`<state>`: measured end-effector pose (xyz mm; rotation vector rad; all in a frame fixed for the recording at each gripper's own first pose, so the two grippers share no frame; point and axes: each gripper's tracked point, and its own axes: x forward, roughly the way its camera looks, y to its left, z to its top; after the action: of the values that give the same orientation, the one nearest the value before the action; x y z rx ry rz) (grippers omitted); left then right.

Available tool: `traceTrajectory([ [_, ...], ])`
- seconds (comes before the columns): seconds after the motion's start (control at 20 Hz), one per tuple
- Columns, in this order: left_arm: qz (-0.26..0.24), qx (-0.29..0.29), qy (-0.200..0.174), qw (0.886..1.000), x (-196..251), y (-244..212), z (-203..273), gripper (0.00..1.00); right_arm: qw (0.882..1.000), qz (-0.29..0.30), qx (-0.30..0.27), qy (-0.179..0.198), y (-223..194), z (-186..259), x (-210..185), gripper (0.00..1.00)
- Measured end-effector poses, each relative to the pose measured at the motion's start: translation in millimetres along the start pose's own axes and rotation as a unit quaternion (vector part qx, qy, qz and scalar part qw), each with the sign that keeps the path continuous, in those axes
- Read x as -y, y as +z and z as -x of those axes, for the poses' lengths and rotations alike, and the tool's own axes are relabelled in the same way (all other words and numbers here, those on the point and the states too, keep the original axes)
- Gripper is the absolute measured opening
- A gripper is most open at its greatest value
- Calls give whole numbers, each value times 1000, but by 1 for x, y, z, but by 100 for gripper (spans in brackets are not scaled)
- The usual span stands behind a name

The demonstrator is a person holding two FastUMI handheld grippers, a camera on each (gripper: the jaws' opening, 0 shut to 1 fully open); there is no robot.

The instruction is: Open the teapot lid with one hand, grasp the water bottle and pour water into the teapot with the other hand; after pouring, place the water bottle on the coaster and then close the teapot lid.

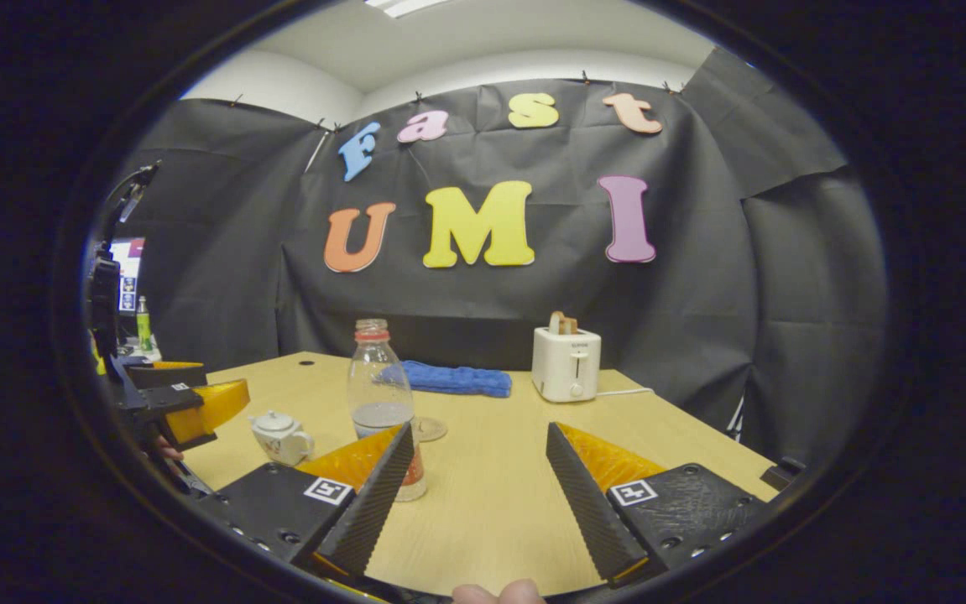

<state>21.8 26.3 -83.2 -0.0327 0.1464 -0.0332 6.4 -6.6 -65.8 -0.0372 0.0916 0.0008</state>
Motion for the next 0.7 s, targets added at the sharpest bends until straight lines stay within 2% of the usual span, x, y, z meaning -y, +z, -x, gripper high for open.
traceTrajectory([
  [0.25,-3,-24,-11,1000,-4,-14,-31,99,1000,20,-2,-23,-6,-7,14,95],
  [0.35,5,-44,-10,999,-7,-23,-42,93,999,22,-5,-26,-9,-12,16,95],
  [0.4,6,-53,-14,998,-6,-26,-46,86,999,22,-6,-27,-9,-13,16,97],
  [0.55,-3,-76,-16,997,-8,-36,-56,80,999,21,-7,-31,-11,-19,20,95],
  [0.7,-5,-88,-17,996,-8,-40,-59,65,999,17,-14,-33,-16,-23,22,95],
])
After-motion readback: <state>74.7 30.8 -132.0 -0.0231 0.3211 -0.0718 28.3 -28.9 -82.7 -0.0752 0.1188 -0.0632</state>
